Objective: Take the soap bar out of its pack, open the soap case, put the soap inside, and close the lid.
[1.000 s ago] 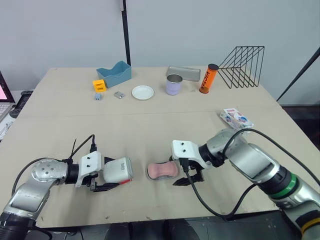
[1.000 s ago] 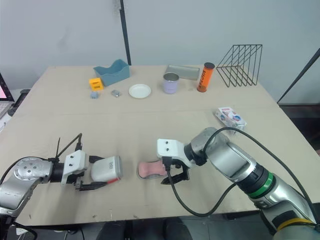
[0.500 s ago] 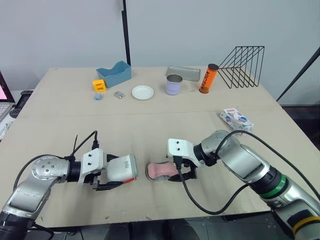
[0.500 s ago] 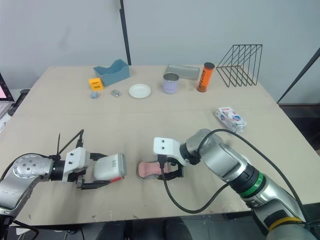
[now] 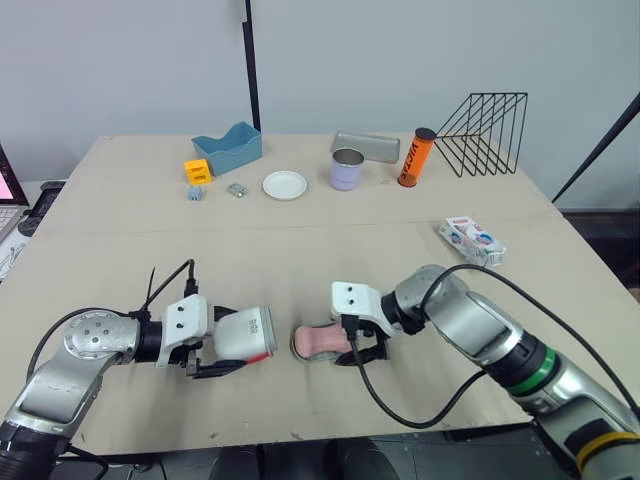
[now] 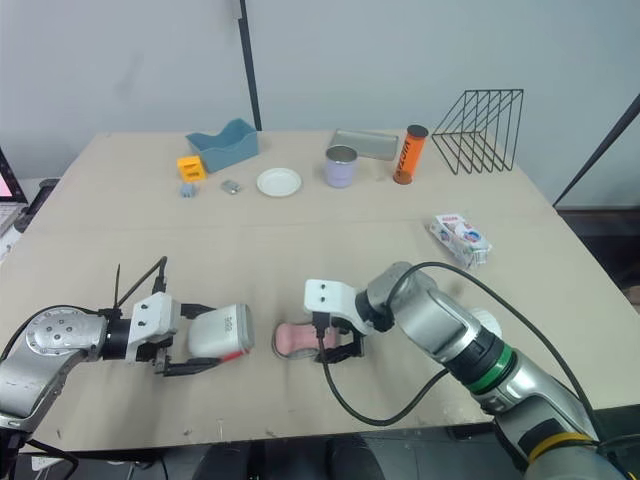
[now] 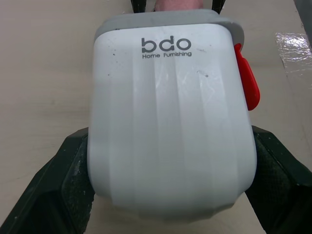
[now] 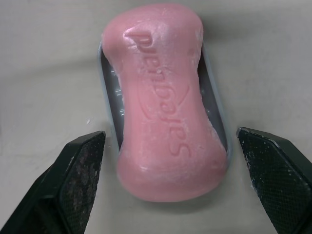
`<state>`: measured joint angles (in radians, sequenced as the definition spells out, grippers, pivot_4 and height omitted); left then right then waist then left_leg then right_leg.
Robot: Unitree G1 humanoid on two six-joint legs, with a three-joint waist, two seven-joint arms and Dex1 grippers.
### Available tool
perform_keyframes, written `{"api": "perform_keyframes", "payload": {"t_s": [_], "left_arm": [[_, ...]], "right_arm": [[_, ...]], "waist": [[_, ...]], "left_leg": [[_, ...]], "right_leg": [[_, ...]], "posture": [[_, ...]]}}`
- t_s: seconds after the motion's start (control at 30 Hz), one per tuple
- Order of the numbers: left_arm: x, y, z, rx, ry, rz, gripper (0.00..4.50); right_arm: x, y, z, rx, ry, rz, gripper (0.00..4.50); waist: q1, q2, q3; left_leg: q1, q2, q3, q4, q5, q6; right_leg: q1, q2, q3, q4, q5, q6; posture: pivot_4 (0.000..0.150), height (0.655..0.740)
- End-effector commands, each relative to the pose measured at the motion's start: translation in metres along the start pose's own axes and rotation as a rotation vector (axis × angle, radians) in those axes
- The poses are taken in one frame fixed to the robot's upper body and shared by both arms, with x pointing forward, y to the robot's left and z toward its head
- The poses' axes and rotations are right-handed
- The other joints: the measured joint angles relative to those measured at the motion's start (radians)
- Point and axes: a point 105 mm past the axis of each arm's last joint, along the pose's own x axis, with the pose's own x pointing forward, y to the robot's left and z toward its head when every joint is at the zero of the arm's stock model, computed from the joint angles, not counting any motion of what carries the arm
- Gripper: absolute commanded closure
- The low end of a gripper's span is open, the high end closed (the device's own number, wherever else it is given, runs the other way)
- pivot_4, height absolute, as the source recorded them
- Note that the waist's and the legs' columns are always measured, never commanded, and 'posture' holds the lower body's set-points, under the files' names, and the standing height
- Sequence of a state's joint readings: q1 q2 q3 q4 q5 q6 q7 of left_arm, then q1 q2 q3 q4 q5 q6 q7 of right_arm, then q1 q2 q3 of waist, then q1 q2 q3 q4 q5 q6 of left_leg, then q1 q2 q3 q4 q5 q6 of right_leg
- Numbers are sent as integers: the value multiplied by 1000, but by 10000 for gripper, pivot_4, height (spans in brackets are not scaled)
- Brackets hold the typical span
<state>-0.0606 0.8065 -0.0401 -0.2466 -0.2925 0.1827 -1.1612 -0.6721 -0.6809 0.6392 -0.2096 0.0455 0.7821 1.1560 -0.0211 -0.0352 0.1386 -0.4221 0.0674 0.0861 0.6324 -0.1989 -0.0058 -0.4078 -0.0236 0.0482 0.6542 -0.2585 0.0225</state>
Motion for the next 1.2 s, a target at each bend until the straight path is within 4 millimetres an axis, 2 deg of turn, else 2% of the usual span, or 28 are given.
{"api": "perform_keyframes", "payload": {"t_s": [0.03, 0.2, 0.23, 0.27, 0.37, 0.4, 0.57, 0.77, 1.0, 1.2], "left_arm": [[-1, -1, 7, 29, -10, 6, 10011], [0, 0, 7, 30, -13, 17, 10011], [1, 0, 8, 31, -14, 18, 10011], [1, 0, 8, 31, -16, 21, 10011], [1, 0, 8, 32, -17, 24, 10011], [1, 0, 8, 32, -17, 25, 10011], [1, 2, 7, 36, -14, 29, 10011], [1, 5, 5, 37, -9, 28, 10011], [14, 9, 2, 66, -2, -19, 10011], [31, 15, 5, 108, -18, -55, 10011]], "right_arm": [[1, 1, -1, -21, 17, 13, 0], [2, 6, -10, -8, 45, 50, 0], [3, 6, -11, -6, 48, 55, 5332], [3, 6, -12, -3, 49, 54, 6846], [3, 4, -14, 6, 59, 46, 18853], [4, 4, -15, 15, 61, 42, 20372], [2, 0, -17, 20, 63, 21, 20438], [-12, -4, -14, 23, 45, -13, 20438], [-51, -9, -11, -13, 67, -58, 20438], [-69, -10, -13, -23, 93, -69, 20438]], "waist": [[0, 0, 0], [0, -1, -1], [0, -1, -1], [1, -1, -1], [1, -3, -2], [1, -4, -3], [1, -5, -3], [3, -4, -3], [11, -3, -2], [10, -2, -2]], "left_leg": [[0, 0, 0, 0, 0, 0], [0, 0, 0, 0, 0, 0], [1, 0, 0, 0, 0, 0], [1, 0, 0, 0, 0, 0], [1, 0, -1, 0, 0, 0], [1, 0, -1, 0, 0, 0], [1, 0, -1, 0, 0, -1], [1, 0, -1, 0, 0, -1], [0, -1, -1, 0, 0, -1], [0, -1, -1, 0, -1, -1]], "right_leg": [[0, 0, 0, 0, 0, 0], [0, 0, 0, 0, 0, 0], [0, 0, 0, 0, 0, 0], [0, 0, -1, 0, 0, 0], [0, -1, -1, 0, -1, -1], [0, -1, -2, 0, -1, -1], [0, -1, -2, 0, -1, -1], [0, -2, -2, 0, -1, -1], [-1, -6, -2, -1, -2, 0], [0, -3, -2, -1, -1, -1]], "posture": [[1500, 7393], [1500, 7393], [1500, 7393], [1500, 7393], [1500, 7393], [1500, 7393], [1500, 7393], [1500, 7393], [1500, 7393], [1500, 7393]]}}
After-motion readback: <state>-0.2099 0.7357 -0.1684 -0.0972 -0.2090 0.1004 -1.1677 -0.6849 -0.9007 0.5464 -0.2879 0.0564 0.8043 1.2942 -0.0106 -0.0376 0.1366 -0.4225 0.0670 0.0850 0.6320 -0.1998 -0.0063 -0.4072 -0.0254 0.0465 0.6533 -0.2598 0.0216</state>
